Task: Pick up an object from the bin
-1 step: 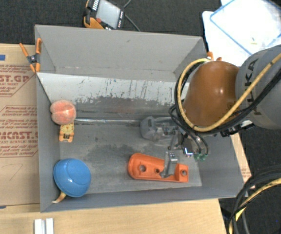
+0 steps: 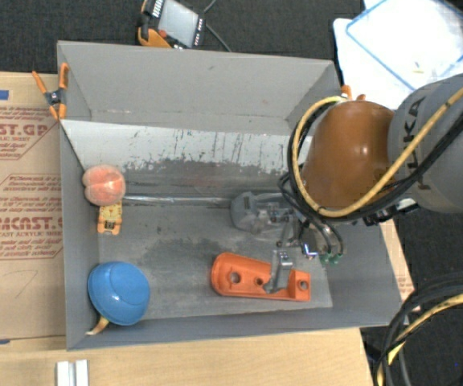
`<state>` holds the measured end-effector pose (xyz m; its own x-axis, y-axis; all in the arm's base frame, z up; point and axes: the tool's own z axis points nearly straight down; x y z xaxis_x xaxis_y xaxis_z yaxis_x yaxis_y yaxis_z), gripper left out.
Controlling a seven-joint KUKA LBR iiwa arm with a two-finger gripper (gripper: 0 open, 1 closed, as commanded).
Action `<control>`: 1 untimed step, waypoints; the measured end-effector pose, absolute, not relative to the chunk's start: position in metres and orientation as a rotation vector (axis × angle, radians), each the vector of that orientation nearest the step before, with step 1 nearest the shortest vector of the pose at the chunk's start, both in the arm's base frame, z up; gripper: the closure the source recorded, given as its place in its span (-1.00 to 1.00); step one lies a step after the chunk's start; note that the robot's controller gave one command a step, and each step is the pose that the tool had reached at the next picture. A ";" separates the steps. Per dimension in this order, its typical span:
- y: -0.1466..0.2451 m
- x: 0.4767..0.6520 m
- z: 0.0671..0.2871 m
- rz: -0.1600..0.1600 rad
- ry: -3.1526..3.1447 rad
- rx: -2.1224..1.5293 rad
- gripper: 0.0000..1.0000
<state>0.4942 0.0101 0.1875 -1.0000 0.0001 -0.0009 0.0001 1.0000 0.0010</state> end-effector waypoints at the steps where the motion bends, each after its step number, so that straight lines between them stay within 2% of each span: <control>1: 0.029 0.505 0.102 0.002 3.131 -0.193 -1.00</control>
Offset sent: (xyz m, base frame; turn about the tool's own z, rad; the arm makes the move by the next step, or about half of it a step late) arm -0.0049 0.0018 -0.1073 -0.1562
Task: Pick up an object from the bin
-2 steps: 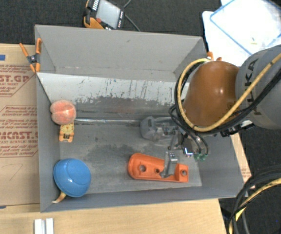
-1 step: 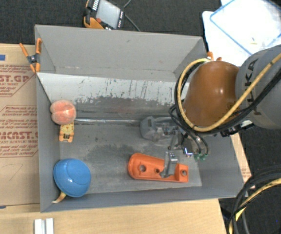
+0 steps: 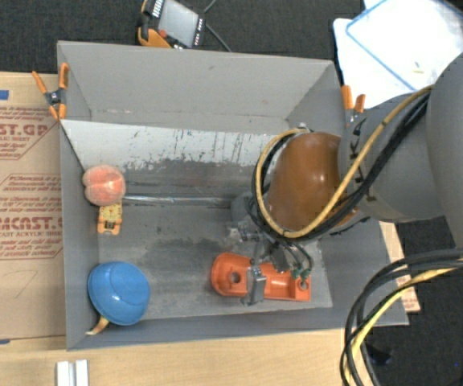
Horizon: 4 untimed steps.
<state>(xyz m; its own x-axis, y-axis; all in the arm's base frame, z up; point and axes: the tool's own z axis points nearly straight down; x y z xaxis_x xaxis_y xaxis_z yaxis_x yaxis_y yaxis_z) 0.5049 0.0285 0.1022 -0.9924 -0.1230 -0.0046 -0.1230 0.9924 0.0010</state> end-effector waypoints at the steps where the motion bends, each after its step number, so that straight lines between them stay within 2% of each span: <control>1: 0.012 0.489 0.079 0.000 3.123 -0.243 1.00; 2: 0.012 0.489 0.079 0.000 3.123 -0.243 1.00; 3: 0.000 0.498 0.157 -0.001 3.117 -0.225 1.00; 4: 0.006 0.498 0.213 0.001 3.124 -0.266 1.00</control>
Offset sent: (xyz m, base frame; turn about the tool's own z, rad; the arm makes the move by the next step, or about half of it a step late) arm 0.0000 0.0000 0.0000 0.0000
